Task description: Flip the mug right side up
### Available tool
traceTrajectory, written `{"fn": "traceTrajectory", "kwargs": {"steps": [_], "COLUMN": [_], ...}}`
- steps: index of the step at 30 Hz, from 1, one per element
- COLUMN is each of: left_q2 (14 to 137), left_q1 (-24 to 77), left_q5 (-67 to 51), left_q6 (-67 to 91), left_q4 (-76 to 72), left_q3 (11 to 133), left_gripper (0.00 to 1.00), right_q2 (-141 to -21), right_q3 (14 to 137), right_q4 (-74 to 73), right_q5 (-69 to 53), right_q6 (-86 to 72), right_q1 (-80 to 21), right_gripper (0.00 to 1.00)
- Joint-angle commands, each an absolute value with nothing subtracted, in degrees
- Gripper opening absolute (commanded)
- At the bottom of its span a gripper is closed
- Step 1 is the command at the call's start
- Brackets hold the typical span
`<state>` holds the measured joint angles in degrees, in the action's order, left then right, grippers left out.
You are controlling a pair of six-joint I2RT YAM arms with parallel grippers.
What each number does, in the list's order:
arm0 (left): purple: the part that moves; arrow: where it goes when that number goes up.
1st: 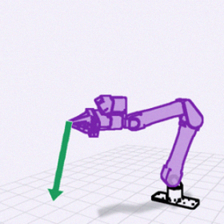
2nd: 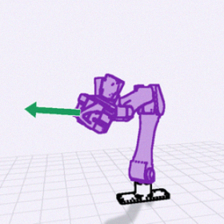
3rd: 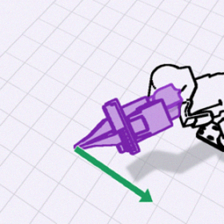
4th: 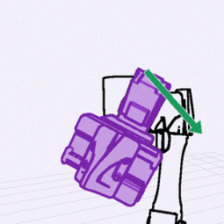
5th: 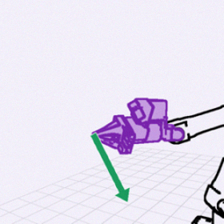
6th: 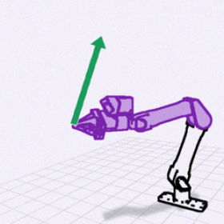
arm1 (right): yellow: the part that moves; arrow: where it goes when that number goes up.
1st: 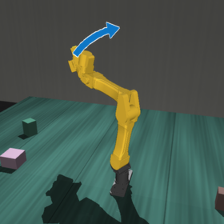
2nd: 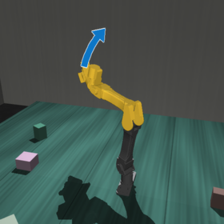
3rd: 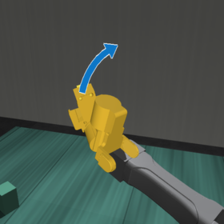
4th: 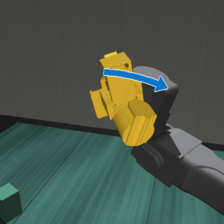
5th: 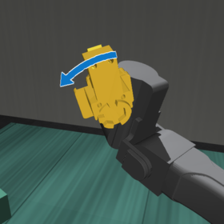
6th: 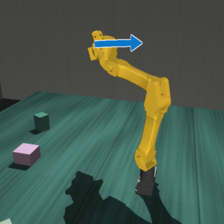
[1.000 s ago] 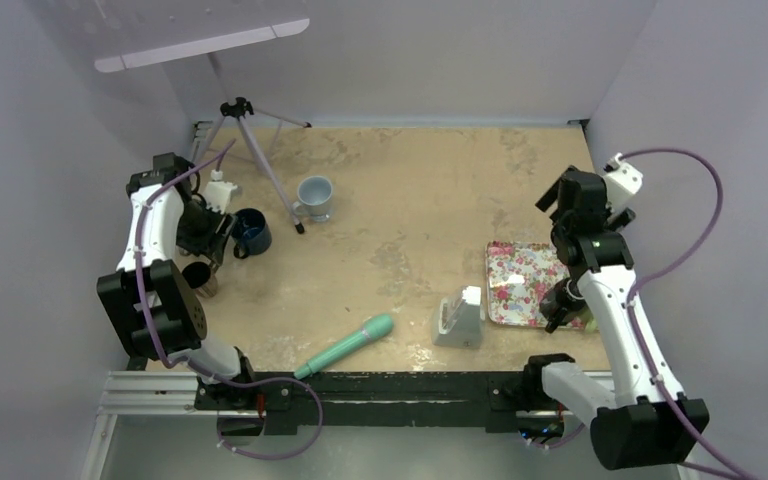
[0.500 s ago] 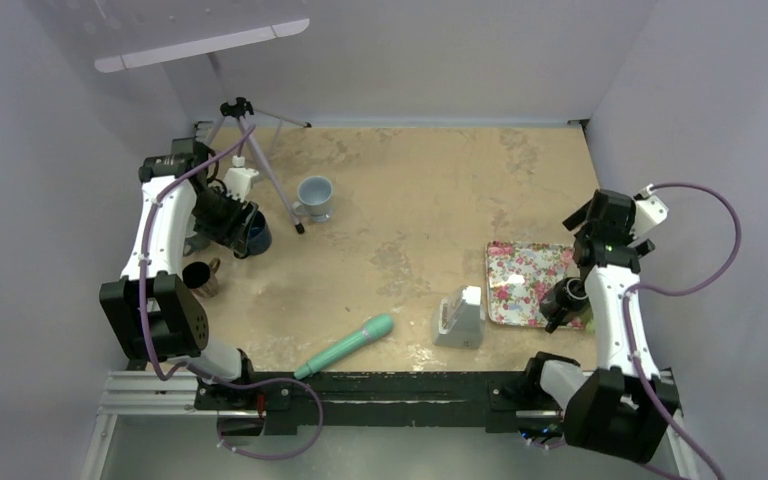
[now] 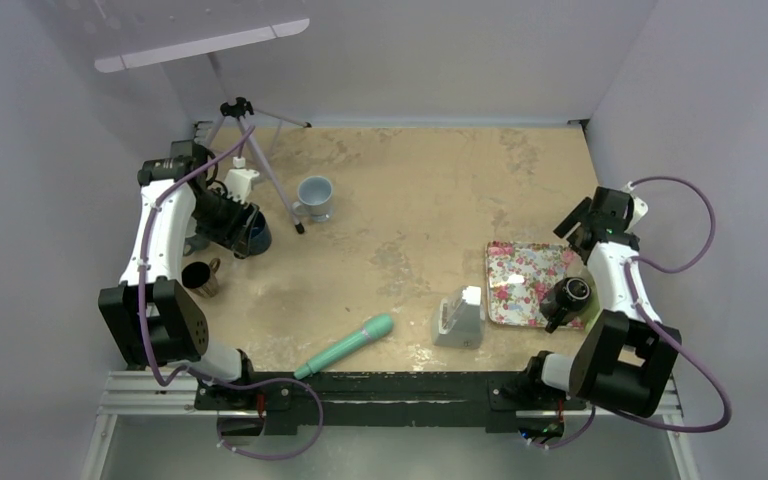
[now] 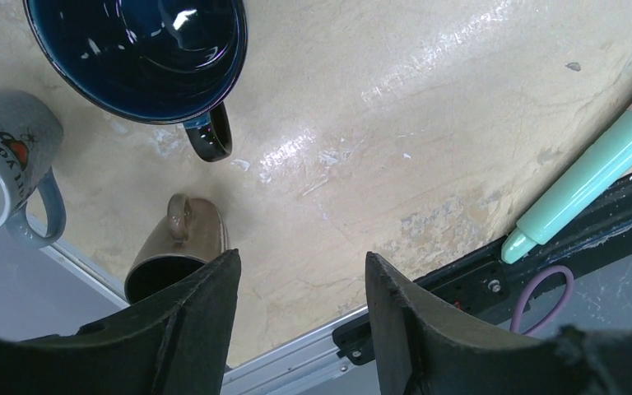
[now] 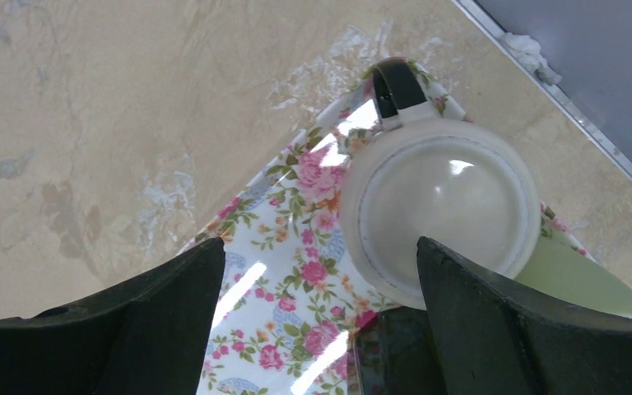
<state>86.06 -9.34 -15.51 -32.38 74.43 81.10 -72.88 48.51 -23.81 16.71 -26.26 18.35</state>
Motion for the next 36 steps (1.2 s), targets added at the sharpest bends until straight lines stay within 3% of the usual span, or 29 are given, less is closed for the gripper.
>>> {"fn": "traceTrajectory", "kwargs": {"steps": [1,10,16,22,29,36], "left_q2": [86.4,87.0,86.8,86.5,85.9,86.2], "left_q1": [-9.5,-9.5,-9.5,-9.4,-9.5,-9.8], "left_q5": [-17.6,-18.4,-19.0,-19.9,-18.8,-18.5], "left_q6": [-33.3,-33.1,-33.4,-33.6,-34.4,-34.6], "left_q4": [73.9,74.2,74.4,73.9,73.2,72.5], "left_q3": [82.1,83.4,83.2,82.5,80.9,79.6], "left_gripper": [0.61,0.62,0.61,0.61,0.61,0.61], "right_q2": [-71.7,-67.4,-65.2,-68.0,-79.7,-79.7], "right_q3": [48.1,47.7,54.3,55.3,57.0,54.5], "right_q4": [-21.7,-22.4,-28.0,-27.9,-26.0,-25.8], "right_q5": [5.7,-1.9,7.6,19.9,12.9,5.1], "right_q6": [-25.5,-26.9,-22.6,-22.1,-22.1,-21.5], "right_q1": [18.4,17.6,17.7,19.7,26.5,26.0], "right_gripper": [0.87,0.87,0.88,0.98,0.99,0.99]}}
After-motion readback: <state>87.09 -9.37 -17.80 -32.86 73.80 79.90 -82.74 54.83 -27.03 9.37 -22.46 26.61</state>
